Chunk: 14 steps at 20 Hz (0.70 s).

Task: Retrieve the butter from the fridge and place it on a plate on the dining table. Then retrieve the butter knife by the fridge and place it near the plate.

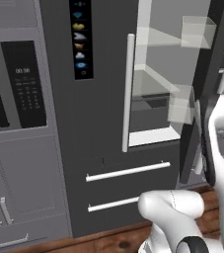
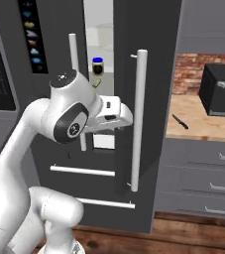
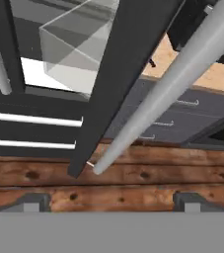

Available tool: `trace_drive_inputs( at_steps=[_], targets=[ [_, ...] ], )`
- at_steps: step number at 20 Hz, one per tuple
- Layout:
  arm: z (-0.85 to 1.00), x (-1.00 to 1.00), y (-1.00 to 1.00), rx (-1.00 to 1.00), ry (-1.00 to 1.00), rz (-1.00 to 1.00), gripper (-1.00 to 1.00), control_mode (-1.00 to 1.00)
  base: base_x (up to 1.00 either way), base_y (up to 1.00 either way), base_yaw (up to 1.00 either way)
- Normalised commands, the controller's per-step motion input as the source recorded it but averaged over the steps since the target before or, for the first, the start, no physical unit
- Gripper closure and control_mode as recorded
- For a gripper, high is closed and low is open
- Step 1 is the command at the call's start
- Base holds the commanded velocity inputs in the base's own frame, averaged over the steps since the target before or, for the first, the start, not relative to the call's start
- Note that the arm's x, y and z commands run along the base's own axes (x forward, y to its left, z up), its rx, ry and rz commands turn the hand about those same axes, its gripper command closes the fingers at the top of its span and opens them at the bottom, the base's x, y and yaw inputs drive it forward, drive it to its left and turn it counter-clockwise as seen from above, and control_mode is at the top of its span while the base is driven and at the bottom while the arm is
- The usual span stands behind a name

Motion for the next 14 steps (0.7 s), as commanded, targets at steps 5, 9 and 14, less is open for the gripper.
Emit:
trace_drive_inputs(
  at_steps=[5,9,14],
  targets=[
    [-0.29,0.01,0.99,-0.47,0.42,0.00,-1.00,-1.00,0.00,0.00,0.00],
    [-0.10,0.00,0.31,-0.21,0.09,0.05,-1.00,-1.00,0.00,0.00,0.00],
    [0.00,0.35,0.10,-0.11,0.03,0.13,-1.00,-1.00,0.00,0.00,0.00]
  ],
)
